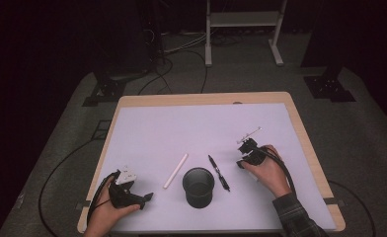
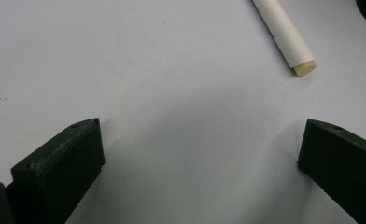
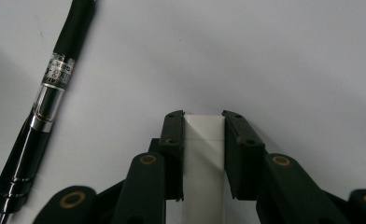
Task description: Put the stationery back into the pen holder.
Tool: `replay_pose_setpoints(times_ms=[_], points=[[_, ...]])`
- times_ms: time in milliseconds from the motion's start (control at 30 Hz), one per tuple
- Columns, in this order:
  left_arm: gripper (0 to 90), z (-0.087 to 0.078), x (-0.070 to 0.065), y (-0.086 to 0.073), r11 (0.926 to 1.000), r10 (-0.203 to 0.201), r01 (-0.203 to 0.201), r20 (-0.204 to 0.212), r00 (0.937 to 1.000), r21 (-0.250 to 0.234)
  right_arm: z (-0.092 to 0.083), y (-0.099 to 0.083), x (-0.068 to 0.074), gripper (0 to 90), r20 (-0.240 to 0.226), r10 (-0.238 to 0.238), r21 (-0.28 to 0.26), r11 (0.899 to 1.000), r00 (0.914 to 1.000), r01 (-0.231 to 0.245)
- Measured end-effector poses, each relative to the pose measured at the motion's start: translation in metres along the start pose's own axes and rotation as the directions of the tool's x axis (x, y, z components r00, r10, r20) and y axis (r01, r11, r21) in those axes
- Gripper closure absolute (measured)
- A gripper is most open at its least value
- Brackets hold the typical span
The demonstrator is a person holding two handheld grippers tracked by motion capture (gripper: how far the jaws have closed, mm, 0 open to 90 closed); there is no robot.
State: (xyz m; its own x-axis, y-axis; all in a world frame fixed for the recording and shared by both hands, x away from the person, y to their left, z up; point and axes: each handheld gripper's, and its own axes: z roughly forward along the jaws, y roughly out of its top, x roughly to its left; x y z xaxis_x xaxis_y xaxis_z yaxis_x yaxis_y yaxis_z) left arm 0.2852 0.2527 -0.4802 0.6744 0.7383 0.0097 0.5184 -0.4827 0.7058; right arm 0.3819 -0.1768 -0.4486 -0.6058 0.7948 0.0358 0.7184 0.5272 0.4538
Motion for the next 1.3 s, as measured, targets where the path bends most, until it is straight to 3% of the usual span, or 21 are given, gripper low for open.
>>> replay_pose_setpoints(times_ms=[267,700,1300], points=[[0.0,0.0,0.0,0.0,1.0,0.0,0.0,0.0,1.0,0.0,-0.001,-0.003,-0.003,69.8,-0.022,0.009,-0.018,1.0,0.9997,-0.01],[0.0,0.0,0.0,0.0,1.0,0.0,0.0,0.001,1.0,0.001,-0.018,-0.007,-0.011,69.8,-0.071,0.04,-0.098,0.994,0.9967,-0.046],[0.0,0.0,0.0,0.0,1.0,0.0,0.0,0.001,1.0,0.001,-0.045,-0.008,-0.011,69.9,-0.082,0.029,-0.18,0.983,0.9962,-0.043]])
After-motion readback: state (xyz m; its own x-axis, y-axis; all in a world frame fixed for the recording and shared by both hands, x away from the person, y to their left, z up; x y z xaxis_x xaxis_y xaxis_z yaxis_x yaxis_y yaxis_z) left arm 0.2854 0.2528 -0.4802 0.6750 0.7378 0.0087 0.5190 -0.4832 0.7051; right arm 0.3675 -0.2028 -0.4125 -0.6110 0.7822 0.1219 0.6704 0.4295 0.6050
